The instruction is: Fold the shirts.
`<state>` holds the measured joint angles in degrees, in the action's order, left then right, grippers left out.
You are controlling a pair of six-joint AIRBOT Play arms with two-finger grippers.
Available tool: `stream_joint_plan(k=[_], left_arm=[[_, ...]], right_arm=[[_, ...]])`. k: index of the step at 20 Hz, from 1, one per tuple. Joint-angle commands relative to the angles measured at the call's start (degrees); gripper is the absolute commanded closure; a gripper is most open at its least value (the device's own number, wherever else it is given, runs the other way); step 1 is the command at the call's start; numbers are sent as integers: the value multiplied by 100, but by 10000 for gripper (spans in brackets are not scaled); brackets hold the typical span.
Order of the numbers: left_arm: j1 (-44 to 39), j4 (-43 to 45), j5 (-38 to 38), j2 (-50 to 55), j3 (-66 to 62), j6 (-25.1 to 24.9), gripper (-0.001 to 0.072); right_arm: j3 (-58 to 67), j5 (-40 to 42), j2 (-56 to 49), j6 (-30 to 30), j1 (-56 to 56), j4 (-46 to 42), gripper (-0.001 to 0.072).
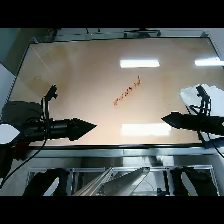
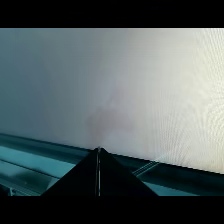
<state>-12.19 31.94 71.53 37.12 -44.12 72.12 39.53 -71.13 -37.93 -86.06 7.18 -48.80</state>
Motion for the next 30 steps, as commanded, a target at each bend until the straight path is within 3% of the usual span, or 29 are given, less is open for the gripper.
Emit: stream_joint_plan(k=[1, 7, 10, 11, 13, 17, 23, 26, 30], left_arm=[[-4, 4, 0, -4, 2, -2, 688], [48, 9, -142, -7, -2, 2, 695], [752, 247, -208, 79, -286, 295, 696], [1126, 476, -166, 160, -498, 295, 627], [1967, 1237, -90, 422, -1005, 317, -13], [3818, 2494, 245, 1405, -1882, 337, -8], [5910, 3746, -289, 2922, -2186, 186, -7], [6255, 3716, -767, 3777, -2186, 76, -7], [6048, 3705, -1482, 4811, -2188, -133, -7]], right_arm=[[-2, -2, 4, -7, -7, -2, 694], [-2, -2, 4, -7, -7, -2, 694], [-2, -2, 4, -7, -4, 0, 694], [-2, 0, 7, -7, -4, -2, 694], [-2, -2, 4, -7, -4, 0, 695], [-2, -2, 4, -7, -4, 0, 694], [-2, -2, 4, -4, -4, -2, 694], [-2, -2, 4, -7, -4, -2, 694], [-2, 46, 4, -4, 0, -2, 695]])
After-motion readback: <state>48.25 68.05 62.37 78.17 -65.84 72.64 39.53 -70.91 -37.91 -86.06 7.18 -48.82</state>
